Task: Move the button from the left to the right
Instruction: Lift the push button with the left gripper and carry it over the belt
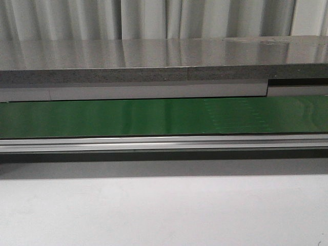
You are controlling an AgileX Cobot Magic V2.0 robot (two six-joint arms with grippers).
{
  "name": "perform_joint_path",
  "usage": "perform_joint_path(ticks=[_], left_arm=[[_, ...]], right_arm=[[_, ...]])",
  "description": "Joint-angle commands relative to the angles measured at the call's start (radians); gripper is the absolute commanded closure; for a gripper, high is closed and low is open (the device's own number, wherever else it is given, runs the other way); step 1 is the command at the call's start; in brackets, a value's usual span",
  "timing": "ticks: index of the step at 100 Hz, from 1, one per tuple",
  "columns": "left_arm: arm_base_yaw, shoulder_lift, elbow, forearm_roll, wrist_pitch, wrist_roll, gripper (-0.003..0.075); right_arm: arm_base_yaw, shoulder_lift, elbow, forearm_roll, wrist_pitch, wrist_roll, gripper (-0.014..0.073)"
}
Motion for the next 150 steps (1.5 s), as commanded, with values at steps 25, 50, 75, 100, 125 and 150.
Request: perform_joint_path(ticks=[25, 50, 75, 100, 125, 150], left_arm=[[-0.003, -0.038, -0.02, -0.019, -0.039, 0.001, 0.0288], [-0.003, -0.038, -0.02, -0.019, -0.046, 0.001, 0.0505], [-0.003, -0.038, -0.02, -0.019, -0.038, 0.001, 0.0599], [-0.003, -0.089, -0.024, -0.019, -0.035, 0.001, 0.0607], [-0.011, -0.222, -0.084, -0.057, -0.028, 0.004, 0.0607], [-0.12, -0.277, -0.085, -0.069, -0.002, 0.004, 0.0607]], right_arm=[[0.0, -0.017, -0.015, 0.001, -0.083, -0.008, 0.0661], [0.0, -0.017, -0.015, 0.001, -0.083, -0.008, 0.0661], [0.0, -0.017, -0.015, 0.001, -0.083, -0.008, 0.0661], [0.0, -0.017, -0.015, 0.001, -0.083, -0.008, 0.0661], [0.0, -0.017, -0.015, 0.001, -0.083, -0.008, 0.0661], [0.0, -0.017, -0.015, 0.001, -0.083, -0.008, 0.0661]])
